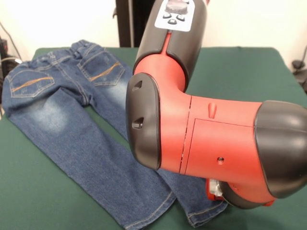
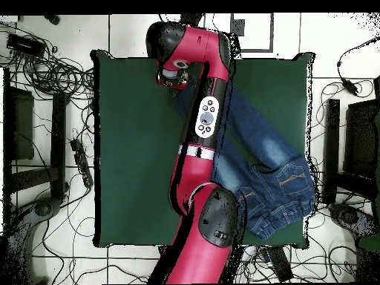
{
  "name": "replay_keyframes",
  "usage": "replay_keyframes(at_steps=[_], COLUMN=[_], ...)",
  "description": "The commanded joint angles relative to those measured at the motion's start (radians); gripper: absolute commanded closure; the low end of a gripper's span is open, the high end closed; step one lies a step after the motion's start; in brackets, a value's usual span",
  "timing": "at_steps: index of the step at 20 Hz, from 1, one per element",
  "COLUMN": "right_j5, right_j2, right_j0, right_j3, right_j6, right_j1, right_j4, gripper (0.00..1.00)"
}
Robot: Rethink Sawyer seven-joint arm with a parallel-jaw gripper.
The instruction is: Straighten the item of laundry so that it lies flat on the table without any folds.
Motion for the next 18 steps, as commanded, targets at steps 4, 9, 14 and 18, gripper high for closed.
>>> replay_keyframes(at_steps=[4,9,14,18], right_j5=[-0.041,-0.01,0.012,0.027], right_j2=[-0.043,-0.037,-0.042,-0.037], right_j0=[0.071,0.083,0.092,0.098], right_j3=[-0.034,-0.033,-0.026,-0.029], right_j6=[-0.142,-0.112,-0.087,-0.075], right_j1=[0.098,0.086,0.074,0.07], right_j4=[0.024,0.038,0.06,0.065], gripper=[1.0,1.0,1.0,1.0])
